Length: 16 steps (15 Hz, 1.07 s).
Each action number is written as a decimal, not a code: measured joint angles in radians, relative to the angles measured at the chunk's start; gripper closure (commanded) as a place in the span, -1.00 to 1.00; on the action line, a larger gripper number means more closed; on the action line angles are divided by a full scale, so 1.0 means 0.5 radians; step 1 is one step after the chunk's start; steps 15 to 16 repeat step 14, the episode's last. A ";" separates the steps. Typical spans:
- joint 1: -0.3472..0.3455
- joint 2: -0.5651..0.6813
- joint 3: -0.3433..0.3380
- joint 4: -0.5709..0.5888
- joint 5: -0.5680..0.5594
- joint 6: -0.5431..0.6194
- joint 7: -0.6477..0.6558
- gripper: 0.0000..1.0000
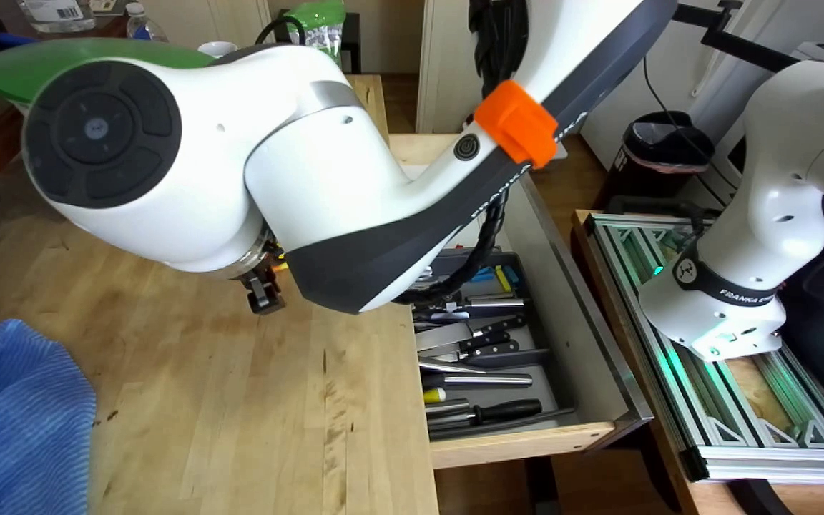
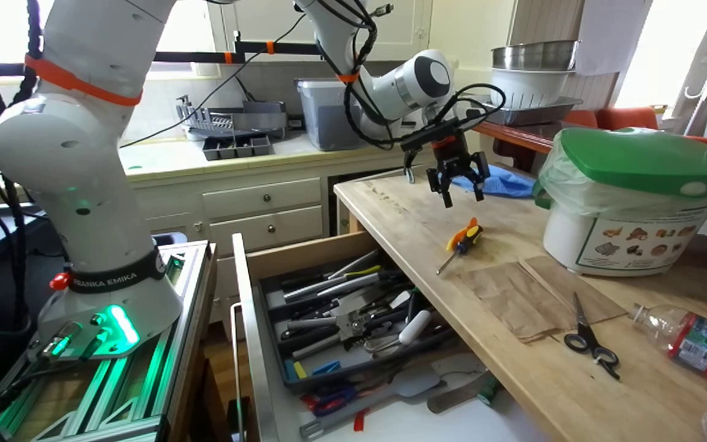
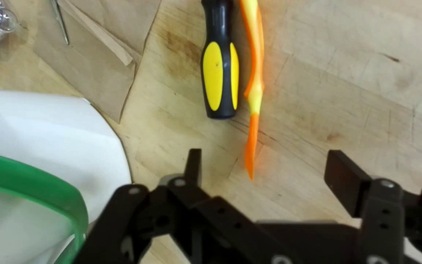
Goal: Remove the orange object from the drawer and put it on the table
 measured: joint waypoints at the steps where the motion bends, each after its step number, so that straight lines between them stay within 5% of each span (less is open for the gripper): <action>1: 0.008 -0.015 0.004 0.010 0.001 -0.072 0.000 -1.00; 8: -0.033 -0.305 0.136 0.102 0.397 -0.905 -0.505 -1.00; 12: -0.162 -0.545 0.177 0.080 0.759 -0.997 -0.809 -1.00; 16: -0.211 -0.633 0.179 0.040 0.843 -0.997 -0.873 -1.00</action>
